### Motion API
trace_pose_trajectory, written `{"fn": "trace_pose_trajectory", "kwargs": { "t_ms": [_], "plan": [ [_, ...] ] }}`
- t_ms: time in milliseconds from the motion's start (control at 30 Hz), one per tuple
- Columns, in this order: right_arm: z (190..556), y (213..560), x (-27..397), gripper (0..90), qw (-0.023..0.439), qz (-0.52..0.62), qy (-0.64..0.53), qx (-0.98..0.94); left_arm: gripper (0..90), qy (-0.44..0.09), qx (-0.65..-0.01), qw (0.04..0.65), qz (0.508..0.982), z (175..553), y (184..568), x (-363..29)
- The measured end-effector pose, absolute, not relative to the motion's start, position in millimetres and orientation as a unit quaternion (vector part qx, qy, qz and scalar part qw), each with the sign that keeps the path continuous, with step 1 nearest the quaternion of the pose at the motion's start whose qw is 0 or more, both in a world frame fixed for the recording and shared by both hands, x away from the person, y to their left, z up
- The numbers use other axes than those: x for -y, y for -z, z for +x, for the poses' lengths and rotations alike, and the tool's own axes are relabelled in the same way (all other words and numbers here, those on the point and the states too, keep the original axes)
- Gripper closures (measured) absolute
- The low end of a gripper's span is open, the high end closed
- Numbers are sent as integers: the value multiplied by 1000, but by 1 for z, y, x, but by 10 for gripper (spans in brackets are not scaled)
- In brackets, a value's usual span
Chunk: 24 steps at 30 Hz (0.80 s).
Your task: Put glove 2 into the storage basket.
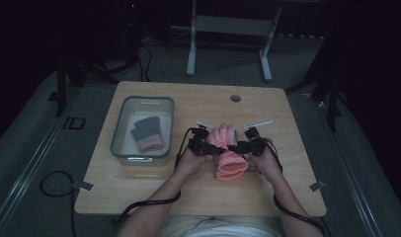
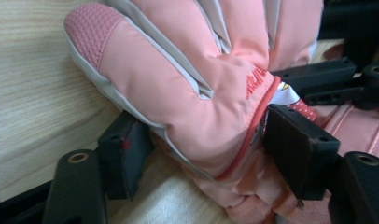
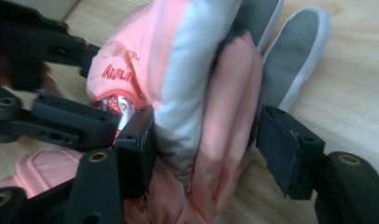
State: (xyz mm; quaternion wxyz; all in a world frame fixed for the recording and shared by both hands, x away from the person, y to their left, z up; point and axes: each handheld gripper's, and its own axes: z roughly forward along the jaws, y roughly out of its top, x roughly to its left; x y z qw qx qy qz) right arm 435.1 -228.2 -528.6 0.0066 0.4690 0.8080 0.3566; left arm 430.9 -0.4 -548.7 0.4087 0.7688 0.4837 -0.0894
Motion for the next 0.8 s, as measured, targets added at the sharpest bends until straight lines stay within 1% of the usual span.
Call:
{"fn": "trace_pose_trajectory", "kwargs": {
  "t_ms": [33, 67, 100, 133, 233, 300, 333, 500, 600, 800],
  "plan": [
    [435, 529, 228, 416, 7, 469, -357, -808, 354, 89, -484, 409, 769, 431, 549, 0],
    [437, 533, 232, 445, -16, 472, -370, -800, 379, 102, -483, 415, 764, 432, 551, -1],
    [437, 534, 232, 462, -18, 473, -372, -799, 416, 112, -481, 421, 761, 432, 552, -2],
    [436, 534, 232, 481, -19, 472, -375, -798, 485, 117, -481, 426, 757, 432, 552, -2],
    [434, 533, 232, 544, -17, 476, -383, -792, 637, 121, -473, 438, 754, 431, 551, -4],
    [430, 532, 231, 581, -8, 475, -388, -790, 692, 119, -469, 444, 754, 430, 547, -4],
    [429, 530, 232, 617, -8, 477, -392, -787, 707, 115, -467, 443, 756, 429, 544, -3],
    [427, 522, 232, 634, -3, 481, -400, -780, 740, 90, -456, 437, 770, 427, 529, 1],
    [424, 515, 235, 636, -4, 478, -419, -772, 747, 90, -448, 450, 767, 426, 517, -3],
    [419, 480, 230, 636, 25, 458, -449, -767, 750, 63, -434, 470, 766, 423, 479, -11]
  ]
}}
